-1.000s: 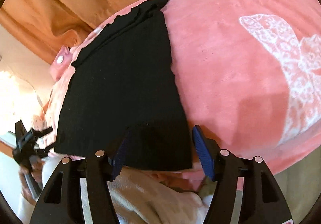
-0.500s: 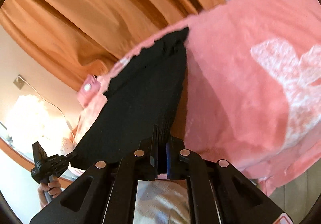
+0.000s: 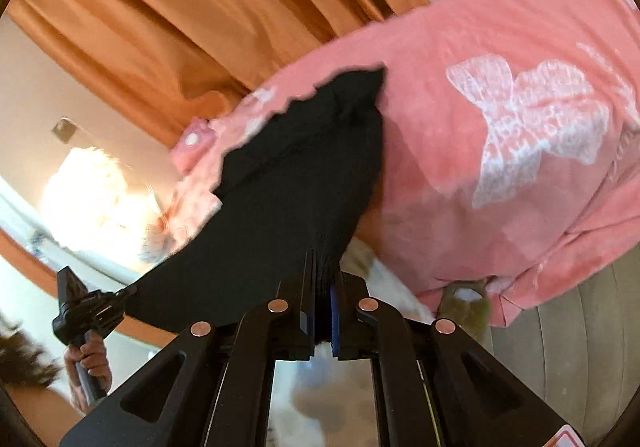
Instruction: Fold small clothes
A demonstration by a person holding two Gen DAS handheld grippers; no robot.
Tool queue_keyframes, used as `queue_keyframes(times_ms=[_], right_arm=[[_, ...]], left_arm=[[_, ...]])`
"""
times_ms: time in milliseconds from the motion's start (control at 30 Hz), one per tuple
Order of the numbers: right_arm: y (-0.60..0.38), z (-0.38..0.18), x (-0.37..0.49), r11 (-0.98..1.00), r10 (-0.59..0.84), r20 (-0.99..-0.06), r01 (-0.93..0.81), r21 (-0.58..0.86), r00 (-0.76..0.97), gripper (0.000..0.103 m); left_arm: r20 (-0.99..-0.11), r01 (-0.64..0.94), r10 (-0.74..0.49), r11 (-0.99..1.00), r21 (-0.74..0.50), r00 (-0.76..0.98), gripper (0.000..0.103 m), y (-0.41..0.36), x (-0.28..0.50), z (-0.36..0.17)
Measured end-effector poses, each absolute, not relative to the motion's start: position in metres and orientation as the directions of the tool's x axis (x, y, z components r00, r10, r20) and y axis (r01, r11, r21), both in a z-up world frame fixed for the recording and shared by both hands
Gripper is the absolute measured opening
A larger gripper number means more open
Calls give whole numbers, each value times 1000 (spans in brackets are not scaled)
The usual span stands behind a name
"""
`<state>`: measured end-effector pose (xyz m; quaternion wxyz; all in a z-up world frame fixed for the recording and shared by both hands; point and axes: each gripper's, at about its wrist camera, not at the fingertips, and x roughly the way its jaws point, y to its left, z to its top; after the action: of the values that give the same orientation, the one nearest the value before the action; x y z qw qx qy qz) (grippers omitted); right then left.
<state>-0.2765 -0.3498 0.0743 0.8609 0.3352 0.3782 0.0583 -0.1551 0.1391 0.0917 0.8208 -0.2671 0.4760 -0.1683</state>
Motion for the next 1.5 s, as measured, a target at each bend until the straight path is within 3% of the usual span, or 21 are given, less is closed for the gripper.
queue_keyframes(times_ms=[133,267,400,500,567,600,667,700,833,1000,1100,1233,1367,1433,1500], right_arm=[[-373,122,-218,789,322,-480,49,612,816,5],[-418,116,-94,708,331,-428,79,702,841,5],[-430,56,33,690,341,-550,194,697,762,7],[-431,19,71,699,274,-637,306,646,721,12],[-435,19,72,702,246,-634,317,638,733,14],[-435,22,68,708,248,-619,297,641,745,15],[-430,29,54,762,208,-620,271,587,757,38],[-426,30,48,785,194,-624,262,561,757,41],[-392,23,18,843,224,-674,208,497,704,41],[-348,7,2,854,344,-702,102,510,624,41],[-337,-6,39,895,332,-753,63,441,568,36],[-370,30,110,892,283,-703,90,443,653,35],[-413,64,128,875,132,-665,228,426,735,39],[-417,65,113,868,143,-657,226,443,740,39],[-413,56,76,878,151,-660,208,432,736,47]], left_arm=[[-615,170,-486,850,-499,621,4,116,-90,138],[-644,153,-439,879,-451,627,5,83,32,112],[-770,62,-263,958,-281,582,7,40,138,38],[-838,-35,-147,980,-194,525,14,37,178,-17],[-845,-73,-184,965,-253,503,24,49,182,-32],[-817,-69,-226,949,-307,531,36,57,175,-31],[-780,-42,-231,949,-312,582,54,64,159,-23],[-772,-24,-229,953,-302,592,60,61,153,-19],[-794,67,-252,964,-258,553,61,36,126,-12],[-809,195,-402,916,-352,430,61,12,85,-27],[-842,199,-343,938,-284,415,61,-8,103,-48],[-787,182,-281,959,-216,550,61,-15,161,-21],[-744,-16,-151,977,-213,651,64,20,209,1],[-747,-28,-207,957,-290,632,64,44,206,3],[-743,-2,-223,958,-288,631,69,55,189,0]])
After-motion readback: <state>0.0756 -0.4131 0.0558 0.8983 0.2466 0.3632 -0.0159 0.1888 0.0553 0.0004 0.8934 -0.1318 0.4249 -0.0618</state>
